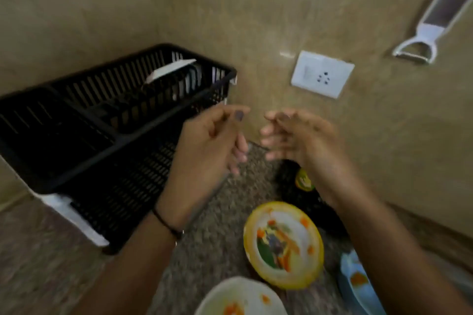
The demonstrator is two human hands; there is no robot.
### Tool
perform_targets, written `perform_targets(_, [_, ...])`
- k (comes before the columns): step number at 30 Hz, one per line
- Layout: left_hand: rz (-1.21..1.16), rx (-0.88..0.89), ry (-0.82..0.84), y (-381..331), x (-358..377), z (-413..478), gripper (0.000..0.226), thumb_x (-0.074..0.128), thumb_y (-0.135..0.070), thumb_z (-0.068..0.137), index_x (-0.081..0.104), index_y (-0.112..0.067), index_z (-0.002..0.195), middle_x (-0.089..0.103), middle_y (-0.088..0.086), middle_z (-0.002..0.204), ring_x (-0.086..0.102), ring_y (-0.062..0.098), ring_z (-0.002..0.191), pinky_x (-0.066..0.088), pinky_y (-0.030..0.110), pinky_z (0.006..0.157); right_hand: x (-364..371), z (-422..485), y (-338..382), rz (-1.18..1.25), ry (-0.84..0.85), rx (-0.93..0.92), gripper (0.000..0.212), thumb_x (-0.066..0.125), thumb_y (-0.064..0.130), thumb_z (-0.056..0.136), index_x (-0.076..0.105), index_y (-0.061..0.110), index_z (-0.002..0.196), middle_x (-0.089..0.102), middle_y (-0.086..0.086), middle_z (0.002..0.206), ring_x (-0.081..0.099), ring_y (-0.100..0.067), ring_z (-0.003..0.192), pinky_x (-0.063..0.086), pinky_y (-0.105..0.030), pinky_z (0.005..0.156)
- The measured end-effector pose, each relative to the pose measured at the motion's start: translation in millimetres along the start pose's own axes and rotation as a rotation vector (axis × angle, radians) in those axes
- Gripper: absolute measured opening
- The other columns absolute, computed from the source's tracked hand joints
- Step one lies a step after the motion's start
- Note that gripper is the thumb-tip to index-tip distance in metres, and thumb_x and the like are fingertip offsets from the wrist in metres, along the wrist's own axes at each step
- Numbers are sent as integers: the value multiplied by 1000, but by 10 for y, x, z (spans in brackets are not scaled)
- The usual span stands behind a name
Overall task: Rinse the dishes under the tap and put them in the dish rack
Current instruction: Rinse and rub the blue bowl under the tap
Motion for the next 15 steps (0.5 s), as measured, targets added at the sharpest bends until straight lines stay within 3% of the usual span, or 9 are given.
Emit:
perform_targets(3, [-30, -129, 59, 414, 267, -586, 18, 49, -17, 98, 66, -21, 99, 60, 1, 54, 56, 15, 46, 47, 26, 38, -449, -593, -432, 15, -90, 70, 19, 54, 25, 85, 70, 16, 82, 70, -6, 70, 67, -17, 62, 56, -28, 53])
perform_targets(6, [-4, -274, 82, 954, 419, -1155, 17, 50, -18, 97, 66, -22, 103, 64, 1, 61, 60, 14, 53, 49, 26, 42, -878, -1216, -1058, -24, -277, 202, 19, 51, 11, 93, 67, 6, 85, 66, -9, 67, 64, -16, 58, 55, -26, 51])
perform_targets(8, [142, -295, 86, 1247, 413, -1481, 19, 52, -19, 97, 66, -27, 105, 68, -3, 72, 64, 10, 62, 53, 28, 50, -1014, -1586, -1508, -85, -345, 280, 17, 50, 8, 94, 65, 5, 87, 66, -1, 62, 63, -9, 54, 51, -21, 48])
perform_targets(11, [366, -302, 34, 1527, 310, -1890, 24, 55, -17, 95, 61, -41, 98, 67, -17, 83, 65, -3, 73, 55, 23, 60, -1079, -2033, -2002, -335, -331, 325, 21, 57, 5, 91, 66, 20, 80, 68, 10, 63, 62, 2, 61, 48, -13, 57])
perform_targets(13, [399, -353, 13, 1698, 246, -2109, 21, 56, -17, 95, 62, -36, 100, 66, -18, 88, 65, -1, 79, 55, 26, 68, -1053, -2208, -2160, -483, -296, 327, 28, 60, 4, 88, 63, 29, 76, 66, 16, 71, 60, 10, 67, 43, -4, 63])
perform_targets(15, [391, -384, 36, 1804, 299, -2270, 20, 54, -15, 96, 62, -31, 104, 67, -15, 93, 66, 7, 87, 54, 28, 75, -1107, -2315, -2214, -549, -329, 318, 22, 62, 8, 88, 62, 27, 78, 64, 15, 76, 60, 7, 69, 43, -6, 63])
Point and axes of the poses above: each hand's wrist, its own z-axis towards the middle knuckle, its own x-axis out of the palm, y = z × x, the point moved 10 cm from there along z, towards the middle knuckle
